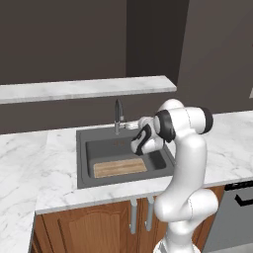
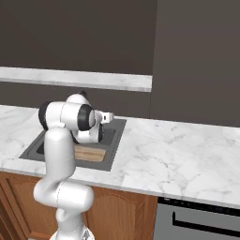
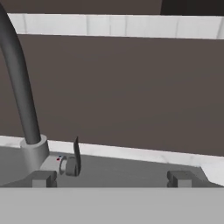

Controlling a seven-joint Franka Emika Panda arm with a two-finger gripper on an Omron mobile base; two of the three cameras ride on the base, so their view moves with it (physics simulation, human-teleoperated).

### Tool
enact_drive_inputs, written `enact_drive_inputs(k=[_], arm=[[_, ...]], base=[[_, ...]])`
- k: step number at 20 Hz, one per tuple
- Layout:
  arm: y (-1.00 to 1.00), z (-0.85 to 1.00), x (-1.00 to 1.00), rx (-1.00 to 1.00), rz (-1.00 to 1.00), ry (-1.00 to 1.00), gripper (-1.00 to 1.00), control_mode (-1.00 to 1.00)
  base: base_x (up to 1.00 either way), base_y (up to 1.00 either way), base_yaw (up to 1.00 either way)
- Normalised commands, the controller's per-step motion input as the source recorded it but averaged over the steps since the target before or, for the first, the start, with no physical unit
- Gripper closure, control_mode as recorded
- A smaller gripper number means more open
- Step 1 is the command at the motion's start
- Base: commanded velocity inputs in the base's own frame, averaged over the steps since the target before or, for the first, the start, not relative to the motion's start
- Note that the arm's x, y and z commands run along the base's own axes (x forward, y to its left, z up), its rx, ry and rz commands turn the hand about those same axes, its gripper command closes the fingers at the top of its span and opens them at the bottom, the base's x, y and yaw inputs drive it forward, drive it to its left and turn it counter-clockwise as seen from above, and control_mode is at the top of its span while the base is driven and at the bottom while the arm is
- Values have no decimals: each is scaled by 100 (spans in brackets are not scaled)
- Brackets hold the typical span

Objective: Turn on the sink faucet with hot water and rinse the cutting board for ten seconds, then turn off the faucet. Push the cutting board to reach the water if necessary.

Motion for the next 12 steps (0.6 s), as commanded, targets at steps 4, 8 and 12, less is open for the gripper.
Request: enact_drive_inputs(k=[4, 8, 12], arm=[[0, -19, 0, 3, 0, -13, -100, -100], [0, -9, 0, 4, 0, -17, -100, -100], [0, -11, 0, 7, 0, -20, -100, -100]], base=[[0, 0, 0], [0, 0, 0], [0, 0, 0]])
